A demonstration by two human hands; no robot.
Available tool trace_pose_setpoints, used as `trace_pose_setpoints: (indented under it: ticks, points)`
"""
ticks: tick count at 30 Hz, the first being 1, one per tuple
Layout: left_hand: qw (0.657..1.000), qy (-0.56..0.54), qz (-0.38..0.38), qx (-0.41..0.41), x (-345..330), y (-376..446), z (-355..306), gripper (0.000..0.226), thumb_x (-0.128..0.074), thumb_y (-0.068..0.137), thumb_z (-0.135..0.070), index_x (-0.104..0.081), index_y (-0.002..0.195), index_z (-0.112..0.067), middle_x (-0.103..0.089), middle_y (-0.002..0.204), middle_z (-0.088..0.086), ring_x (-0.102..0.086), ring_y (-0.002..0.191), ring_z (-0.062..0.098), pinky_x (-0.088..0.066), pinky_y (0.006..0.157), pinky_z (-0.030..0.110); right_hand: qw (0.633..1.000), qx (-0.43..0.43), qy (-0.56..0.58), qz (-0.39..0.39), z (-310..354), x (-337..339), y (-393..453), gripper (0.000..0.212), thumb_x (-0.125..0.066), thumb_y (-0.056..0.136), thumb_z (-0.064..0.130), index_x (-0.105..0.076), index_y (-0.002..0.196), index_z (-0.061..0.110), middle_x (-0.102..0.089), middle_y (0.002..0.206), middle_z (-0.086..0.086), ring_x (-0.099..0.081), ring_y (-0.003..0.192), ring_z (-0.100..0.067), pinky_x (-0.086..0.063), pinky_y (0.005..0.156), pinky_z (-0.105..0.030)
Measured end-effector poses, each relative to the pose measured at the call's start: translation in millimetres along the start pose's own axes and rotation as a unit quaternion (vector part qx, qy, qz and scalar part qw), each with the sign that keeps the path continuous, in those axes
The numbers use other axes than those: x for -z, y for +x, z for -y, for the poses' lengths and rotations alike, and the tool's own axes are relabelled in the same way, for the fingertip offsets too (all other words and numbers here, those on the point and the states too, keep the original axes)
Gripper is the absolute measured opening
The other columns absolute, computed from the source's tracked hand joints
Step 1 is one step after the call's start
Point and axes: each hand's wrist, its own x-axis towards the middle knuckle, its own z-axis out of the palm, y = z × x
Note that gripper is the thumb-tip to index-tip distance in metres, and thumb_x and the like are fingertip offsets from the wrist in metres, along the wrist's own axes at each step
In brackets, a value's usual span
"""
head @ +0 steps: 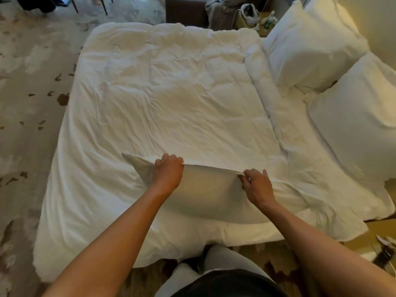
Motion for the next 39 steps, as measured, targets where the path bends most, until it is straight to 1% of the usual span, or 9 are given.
trace_pose_setpoints:
  ticks: [2,5,11,15,18,24,29,35,39]
  points:
    - [1.000,0.010,-0.006,-0.007,2,-4,1,0.030,-0.040,0.103,-0.018,-0.070,0.102,-0.018,-0.067,0.098,0.005,-0.058,0.097,0.028,-0.046,0.079,0.040,0.999,-0.006,0.039,0.001,-1,1,-2,0.036,-0.051,0.106,0.033,-0.048,0.074,0.017,-0.060,0.068,-0.003,-0.058,0.072,-0.030,-0.051,0.091,-0.048]
    - [1.000,0.014,-0.004,-0.012,8,-9,3,0.029,-0.043,0.102,-0.017,-0.071,0.095,-0.017,-0.065,0.091,0.005,-0.060,0.088,0.026,-0.047,0.067,0.036,0.999,0.025,0.033,0.004,0,4,-3,0.039,-0.050,0.107,0.037,-0.043,0.076,0.015,-0.055,0.066,-0.004,-0.054,0.064,-0.029,-0.043,0.062,-0.044]
    - [0.995,-0.092,0.029,0.019,4,-15,15,0.030,-0.044,0.103,-0.022,-0.072,0.094,-0.016,-0.070,0.092,0.002,-0.063,0.086,0.024,-0.055,0.070,0.040,0.998,0.058,0.023,-0.015,-6,-1,2,0.038,-0.055,0.104,0.038,-0.042,0.074,0.019,-0.052,0.067,0.001,-0.053,0.061,-0.023,-0.043,0.059,-0.042]
    - [0.981,-0.177,0.069,0.023,-2,-14,14,0.025,-0.048,0.103,-0.025,-0.070,0.099,-0.014,-0.071,0.099,0.004,-0.065,0.093,0.027,-0.054,0.078,0.040,0.999,0.048,0.010,-0.004,-20,1,-2,0.020,-0.069,0.096,0.034,-0.059,0.098,0.016,-0.056,0.096,0.005,-0.058,0.081,-0.022,-0.049,0.072,-0.039]
    - [0.978,-0.189,0.088,-0.002,-8,-9,6,0.027,-0.050,0.103,-0.029,-0.068,0.119,-0.016,-0.070,0.113,0.006,-0.064,0.105,0.028,-0.054,0.089,0.045,0.999,0.027,-0.024,0.016,-40,5,-7,0.018,-0.067,0.096,0.022,-0.062,0.107,0.009,-0.058,0.109,-0.004,-0.062,0.088,-0.029,-0.053,0.079,-0.042]
    - [0.991,-0.098,0.081,-0.040,-15,7,-2,0.029,-0.042,0.105,-0.031,-0.066,0.094,-0.019,-0.064,0.091,0.000,-0.061,0.086,0.024,-0.053,0.074,0.041,0.997,0.016,-0.073,-0.005,-57,17,0,0.020,-0.060,0.101,0.028,-0.054,0.090,0.012,-0.061,0.085,-0.008,-0.058,0.076,-0.035,-0.038,0.067,-0.040]
    - [0.991,-0.118,0.056,-0.035,-15,15,-8,0.033,-0.041,0.106,-0.033,-0.055,0.080,-0.019,-0.062,0.075,-0.001,-0.058,0.071,0.024,-0.047,0.062,0.038,0.999,-0.002,0.032,-0.004,-73,20,0,0.034,-0.056,0.105,0.033,-0.037,0.082,0.017,-0.051,0.066,0.001,-0.051,0.061,-0.027,-0.038,0.057,-0.041]
    - [0.993,-0.113,0.043,-0.004,-4,8,-17,0.032,-0.043,0.106,-0.034,-0.051,0.077,-0.022,-0.060,0.069,-0.001,-0.058,0.067,0.025,-0.045,0.059,0.037,0.996,0.053,0.028,0.061,-89,31,5,0.024,-0.062,0.099,0.042,-0.059,0.090,0.021,-0.057,0.076,0.009,-0.056,0.068,-0.016,-0.043,0.062,-0.035]
    - [0.995,-0.097,0.030,0.004,12,8,-39,0.030,-0.044,0.106,-0.032,-0.058,0.082,-0.020,-0.062,0.071,-0.001,-0.060,0.069,0.024,-0.046,0.061,0.036,0.995,0.055,0.052,0.059,-105,48,7,0.031,-0.064,0.100,0.032,-0.058,0.074,0.016,-0.057,0.068,0.006,-0.056,0.063,-0.018,-0.042,0.062,-0.034]
